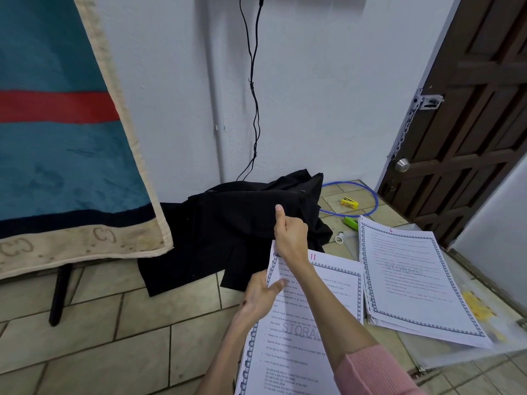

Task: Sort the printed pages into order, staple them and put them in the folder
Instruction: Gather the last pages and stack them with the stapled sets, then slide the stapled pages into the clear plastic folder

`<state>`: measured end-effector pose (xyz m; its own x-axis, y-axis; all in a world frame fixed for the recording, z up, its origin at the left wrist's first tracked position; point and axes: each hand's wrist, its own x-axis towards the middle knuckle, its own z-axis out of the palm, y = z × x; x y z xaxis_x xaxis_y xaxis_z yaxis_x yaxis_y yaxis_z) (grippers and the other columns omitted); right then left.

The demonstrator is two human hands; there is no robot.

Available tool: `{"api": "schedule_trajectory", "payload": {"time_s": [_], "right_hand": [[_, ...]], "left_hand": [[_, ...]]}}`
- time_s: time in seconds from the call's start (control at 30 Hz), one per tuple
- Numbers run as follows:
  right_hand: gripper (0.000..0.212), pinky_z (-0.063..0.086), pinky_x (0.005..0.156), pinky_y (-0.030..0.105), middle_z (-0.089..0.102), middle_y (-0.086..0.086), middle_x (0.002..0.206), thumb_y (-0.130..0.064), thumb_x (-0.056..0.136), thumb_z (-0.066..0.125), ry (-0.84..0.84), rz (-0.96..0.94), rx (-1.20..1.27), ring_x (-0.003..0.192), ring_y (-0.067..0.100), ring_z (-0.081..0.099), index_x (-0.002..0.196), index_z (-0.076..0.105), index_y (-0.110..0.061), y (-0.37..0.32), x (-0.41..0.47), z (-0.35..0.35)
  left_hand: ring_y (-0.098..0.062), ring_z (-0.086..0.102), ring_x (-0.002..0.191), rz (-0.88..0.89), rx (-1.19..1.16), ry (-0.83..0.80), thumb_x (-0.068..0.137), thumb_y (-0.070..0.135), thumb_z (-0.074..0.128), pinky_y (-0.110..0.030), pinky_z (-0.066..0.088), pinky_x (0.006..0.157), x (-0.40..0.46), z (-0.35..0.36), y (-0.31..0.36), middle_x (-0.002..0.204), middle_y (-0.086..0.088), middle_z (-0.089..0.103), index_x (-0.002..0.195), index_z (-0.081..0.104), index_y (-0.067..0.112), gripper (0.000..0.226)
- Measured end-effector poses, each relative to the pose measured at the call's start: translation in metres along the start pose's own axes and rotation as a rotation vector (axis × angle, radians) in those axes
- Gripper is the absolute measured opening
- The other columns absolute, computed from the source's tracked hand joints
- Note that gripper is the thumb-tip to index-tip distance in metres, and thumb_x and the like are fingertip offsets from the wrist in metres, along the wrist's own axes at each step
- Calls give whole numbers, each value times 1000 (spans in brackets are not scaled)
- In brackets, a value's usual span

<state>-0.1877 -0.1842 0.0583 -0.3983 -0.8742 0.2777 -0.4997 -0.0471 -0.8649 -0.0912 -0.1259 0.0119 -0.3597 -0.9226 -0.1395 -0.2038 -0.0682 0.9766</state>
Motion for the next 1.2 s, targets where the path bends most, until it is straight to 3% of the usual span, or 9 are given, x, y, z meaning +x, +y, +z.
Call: {"api": "schedule_trajectory", "payload": {"time_s": [0.17, 0.33, 0.53, 0.6, 0.7, 0.77, 0.87, 1.1, 1.2], "right_hand": [[60, 26, 49, 26, 30, -1, 41, -37, 100, 34, 74, -60, -12, 42, 11, 28, 46, 27, -13, 6, 2, 4], [76, 48, 71, 35, 65, 12, 65, -52, 98, 23, -67, 140, -56, 67, 22, 61, 61, 59, 5, 17, 4, 3], [75, 43, 64, 26, 57, 5, 53, -52, 99, 15, 4, 412, 243, 57, 15, 56, 54, 57, -8, 22, 16, -13], [67, 46, 70, 32, 54, 7, 55, -47, 100, 20, 87, 571, 377, 59, 19, 55, 59, 57, -9, 30, 28, -20], [32, 44, 57, 30, 54, 9, 66, -23, 95, 35, 133, 752, 515, 62, 21, 53, 70, 51, -10, 49, 45, -34], [23, 41, 57, 27, 55, 8, 64, -9, 89, 38, 134, 719, 453, 62, 23, 52, 68, 49, -7, 70, 50, -47], [15, 36, 53, 10, 63, 7, 75, -12, 90, 50, 111, 521, 58, 70, 19, 55, 84, 59, -1, 98, 30, -68], [14, 44, 75, 30, 70, 12, 86, -10, 80, 69, 59, 470, -206, 98, 33, 60, 93, 69, -7, 148, -2, -78], [19, 41, 75, 21, 70, 14, 95, -14, 88, 60, 149, 404, -128, 102, 32, 58, 102, 68, -4, 131, -6, -88]], "left_hand": [[0, 63, 86, 0, -17, 16, 92, 10, 55, -7, 49, 65, 1, 2, -1, 95, 6, 68, 107, 62, 10, 17], [-5, 64, 97, -27, -46, -35, 91, 11, 57, -13, 52, 74, 3, -2, 1, 107, 5, 68, 115, 57, 19, 26], [-8, 66, 99, -89, -76, -115, 92, 13, 55, -20, 54, 78, 3, -5, -2, 108, 7, 68, 112, 57, 27, 25], [-9, 66, 100, -94, -80, -125, 92, 12, 55, -21, 54, 78, 3, -4, -2, 110, 5, 68, 113, 57, 25, 25], [-11, 65, 103, -95, -63, -132, 93, 13, 54, -24, 54, 82, 6, -6, -3, 113, 3, 67, 117, 57, 22, 26], [-13, 65, 103, -102, -55, -124, 93, 13, 54, -26, 55, 84, 9, -10, -5, 114, 2, 67, 119, 58, 18, 27], [-14, 66, 100, -110, -48, -92, 94, 12, 52, -25, 56, 78, 13, -20, -4, 111, 0, 68, 115, 61, 17, 23], [-23, 66, 99, -88, 57, -24, 92, 7, 54, -27, 54, 74, 21, -48, 13, 100, 1, 69, 97, 63, 23, 19], [-20, 67, 93, -54, 70, 7, 92, 8, 54, -34, 54, 79, 23, -59, 36, 98, 1, 69, 99, 65, 21, 18]]}}
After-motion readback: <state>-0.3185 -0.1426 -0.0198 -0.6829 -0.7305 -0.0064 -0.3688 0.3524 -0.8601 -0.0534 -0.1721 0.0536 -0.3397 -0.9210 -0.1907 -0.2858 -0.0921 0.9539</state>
